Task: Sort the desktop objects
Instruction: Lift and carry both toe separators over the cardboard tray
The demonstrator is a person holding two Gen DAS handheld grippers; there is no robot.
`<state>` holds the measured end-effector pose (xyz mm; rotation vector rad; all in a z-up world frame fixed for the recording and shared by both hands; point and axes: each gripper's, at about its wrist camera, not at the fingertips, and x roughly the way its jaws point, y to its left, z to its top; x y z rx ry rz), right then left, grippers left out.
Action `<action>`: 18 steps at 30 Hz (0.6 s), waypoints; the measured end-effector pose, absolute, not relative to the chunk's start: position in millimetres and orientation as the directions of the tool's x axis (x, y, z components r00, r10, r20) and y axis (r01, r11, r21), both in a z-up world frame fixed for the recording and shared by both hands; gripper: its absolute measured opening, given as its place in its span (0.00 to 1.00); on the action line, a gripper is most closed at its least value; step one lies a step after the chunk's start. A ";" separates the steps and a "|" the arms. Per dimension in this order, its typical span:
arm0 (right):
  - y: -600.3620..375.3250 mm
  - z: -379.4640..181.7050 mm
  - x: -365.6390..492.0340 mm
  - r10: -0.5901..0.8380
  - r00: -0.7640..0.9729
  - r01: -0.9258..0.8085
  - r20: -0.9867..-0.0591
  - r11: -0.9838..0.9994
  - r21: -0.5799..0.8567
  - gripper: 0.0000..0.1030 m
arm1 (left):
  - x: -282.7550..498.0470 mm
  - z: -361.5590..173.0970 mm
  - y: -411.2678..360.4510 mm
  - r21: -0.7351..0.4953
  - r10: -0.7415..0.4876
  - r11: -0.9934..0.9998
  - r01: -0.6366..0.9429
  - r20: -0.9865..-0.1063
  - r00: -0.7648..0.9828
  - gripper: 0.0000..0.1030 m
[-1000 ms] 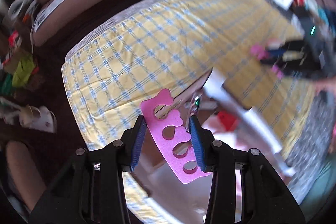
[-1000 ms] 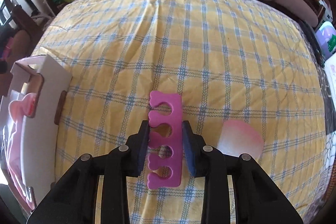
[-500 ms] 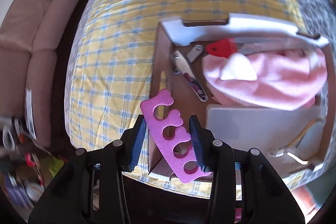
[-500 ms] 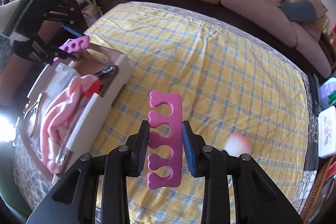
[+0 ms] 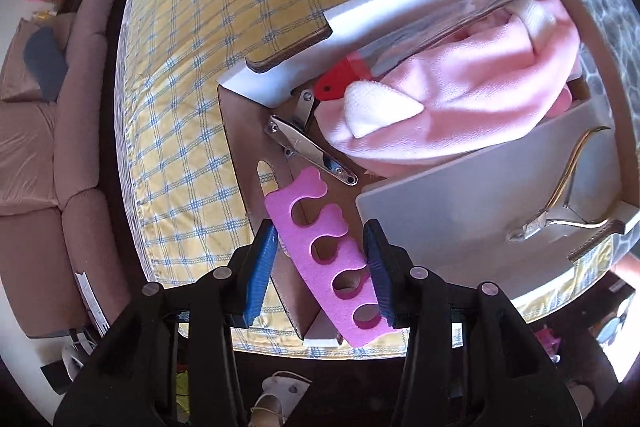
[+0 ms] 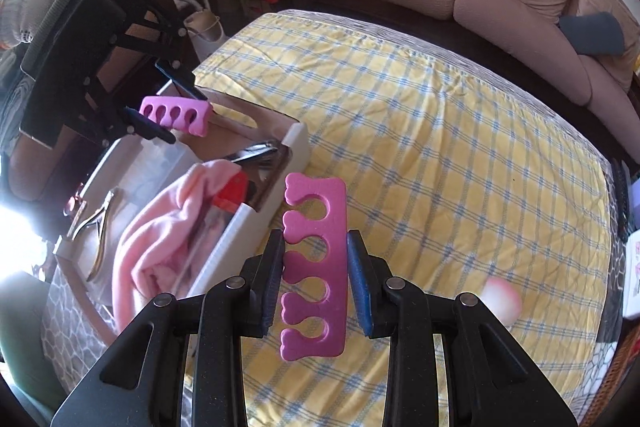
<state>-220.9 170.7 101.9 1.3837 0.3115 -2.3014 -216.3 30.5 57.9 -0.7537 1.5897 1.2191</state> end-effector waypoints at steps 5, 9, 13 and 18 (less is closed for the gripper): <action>161.6 106.9 -220.7 -0.274 -0.404 0.479 -0.873 -0.876 0.054 0.30 | -215.6 55.3 34.9 0.342 0.093 0.349 -0.872 -0.939 -0.331 0.45; 156.3 112.5 -220.6 -0.297 -0.404 0.484 -0.865 -0.872 0.073 0.30 | -218.3 59.2 35.3 0.352 0.106 0.333 -0.875 -0.936 -0.336 0.54; 149.3 117.6 -222.4 -0.308 -0.406 0.498 -0.860 -0.864 0.074 0.30 | -219.2 87.8 24.7 0.351 0.191 0.195 -0.916 -0.929 -0.316 0.54; 122.1 128.2 -227.9 -0.327 -0.414 0.565 -0.850 -0.824 0.042 0.30 | -219.0 123.5 -7.2 0.215 0.331 -0.125 -0.969 -0.911 -0.245 0.58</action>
